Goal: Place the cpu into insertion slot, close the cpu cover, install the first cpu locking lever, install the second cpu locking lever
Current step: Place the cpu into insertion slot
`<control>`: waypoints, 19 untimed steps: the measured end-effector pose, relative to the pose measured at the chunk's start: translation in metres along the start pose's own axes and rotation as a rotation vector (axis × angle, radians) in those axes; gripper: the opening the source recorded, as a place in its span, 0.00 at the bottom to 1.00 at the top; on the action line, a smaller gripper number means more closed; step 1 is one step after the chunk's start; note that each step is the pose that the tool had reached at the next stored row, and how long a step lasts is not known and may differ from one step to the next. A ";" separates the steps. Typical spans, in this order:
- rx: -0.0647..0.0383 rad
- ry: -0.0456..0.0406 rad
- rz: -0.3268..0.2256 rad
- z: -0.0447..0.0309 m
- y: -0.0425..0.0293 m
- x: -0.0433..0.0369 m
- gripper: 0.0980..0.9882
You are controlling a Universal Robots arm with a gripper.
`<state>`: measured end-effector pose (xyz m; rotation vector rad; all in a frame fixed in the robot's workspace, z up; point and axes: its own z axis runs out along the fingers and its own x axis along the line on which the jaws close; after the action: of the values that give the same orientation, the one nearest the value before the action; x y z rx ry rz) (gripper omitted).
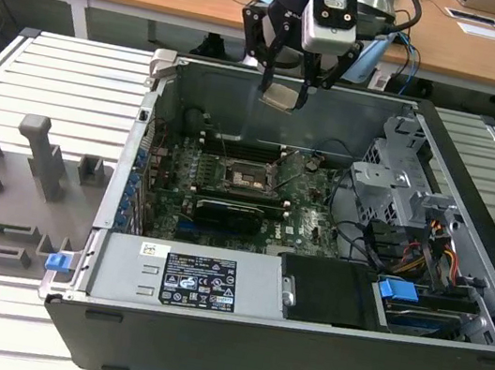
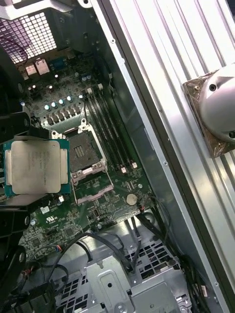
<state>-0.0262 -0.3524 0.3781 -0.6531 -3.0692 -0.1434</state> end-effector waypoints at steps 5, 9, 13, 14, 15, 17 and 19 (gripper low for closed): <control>0.000 -0.0022 0.024 0.0000 0.0000 0.0000 0.48; -0.001 -0.0037 0.041 0.0000 0.0000 0.0000 0.48; -0.001 -0.0057 0.064 0.0000 0.0000 0.0000 0.48; -0.001 -0.0066 0.073 0.0000 0.0000 0.0000 0.48; -0.002 -0.0074 0.082 0.0000 0.0000 0.0000 0.48; -0.002 -0.0081 0.090 0.0000 0.0000 0.0000 0.48; -0.002 -0.0088 0.099 0.0000 0.0000 0.0000 0.48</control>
<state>-0.0262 -0.3524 0.3781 -0.8059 -3.0374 -0.1434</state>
